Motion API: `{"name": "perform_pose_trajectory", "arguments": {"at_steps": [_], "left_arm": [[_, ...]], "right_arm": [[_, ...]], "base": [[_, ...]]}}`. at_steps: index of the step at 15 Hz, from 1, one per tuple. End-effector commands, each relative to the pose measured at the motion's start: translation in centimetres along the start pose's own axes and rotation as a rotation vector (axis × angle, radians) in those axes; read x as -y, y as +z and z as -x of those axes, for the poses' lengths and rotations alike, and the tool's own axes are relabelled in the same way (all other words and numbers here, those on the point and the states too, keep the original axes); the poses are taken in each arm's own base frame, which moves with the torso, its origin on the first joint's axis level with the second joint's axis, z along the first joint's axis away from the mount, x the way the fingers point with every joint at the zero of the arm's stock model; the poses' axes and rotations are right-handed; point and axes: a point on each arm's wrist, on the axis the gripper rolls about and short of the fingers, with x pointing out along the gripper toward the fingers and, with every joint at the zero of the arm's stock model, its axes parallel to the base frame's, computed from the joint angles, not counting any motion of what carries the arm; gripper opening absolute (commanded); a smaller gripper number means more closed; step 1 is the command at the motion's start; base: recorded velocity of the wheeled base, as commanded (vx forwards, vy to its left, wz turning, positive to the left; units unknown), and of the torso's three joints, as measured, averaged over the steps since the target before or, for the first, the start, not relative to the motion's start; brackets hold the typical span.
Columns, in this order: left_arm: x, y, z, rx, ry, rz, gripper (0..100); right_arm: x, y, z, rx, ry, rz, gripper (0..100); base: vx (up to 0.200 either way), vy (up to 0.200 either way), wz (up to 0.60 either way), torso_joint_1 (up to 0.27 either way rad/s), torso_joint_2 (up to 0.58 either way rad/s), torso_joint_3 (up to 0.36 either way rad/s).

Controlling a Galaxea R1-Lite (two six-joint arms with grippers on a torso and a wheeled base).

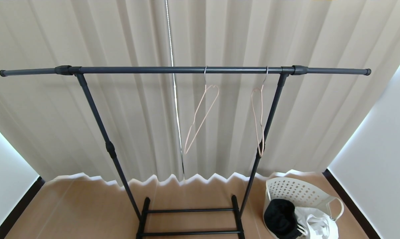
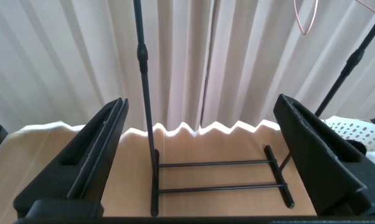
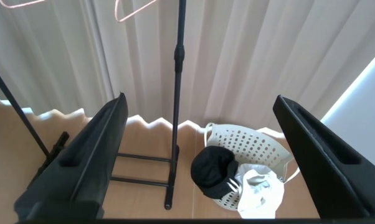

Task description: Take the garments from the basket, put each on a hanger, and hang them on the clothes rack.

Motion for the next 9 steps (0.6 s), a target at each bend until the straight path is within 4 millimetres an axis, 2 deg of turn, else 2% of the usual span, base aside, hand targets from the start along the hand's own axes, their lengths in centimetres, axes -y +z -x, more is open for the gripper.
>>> {"name": "perform_pose_trajectory", "arguments": {"at_steps": [1,9], "left_arm": [[0.0,-0.01,-0.01,-0.001,0.0,0.003,100],[0.0,-0.01,-0.01,-0.001,-0.001,0.007,100]], "right_arm": [[0.0,0.0,-0.01,-0.001,0.001,0.002,100],[0.0,0.0,-0.01,-0.001,0.001,-0.005,100]], "base": [[0.0,0.0,0.0,-0.144,0.34,0.203],[0.0,0.0,0.0,-0.163,0.39,0.224]]}}
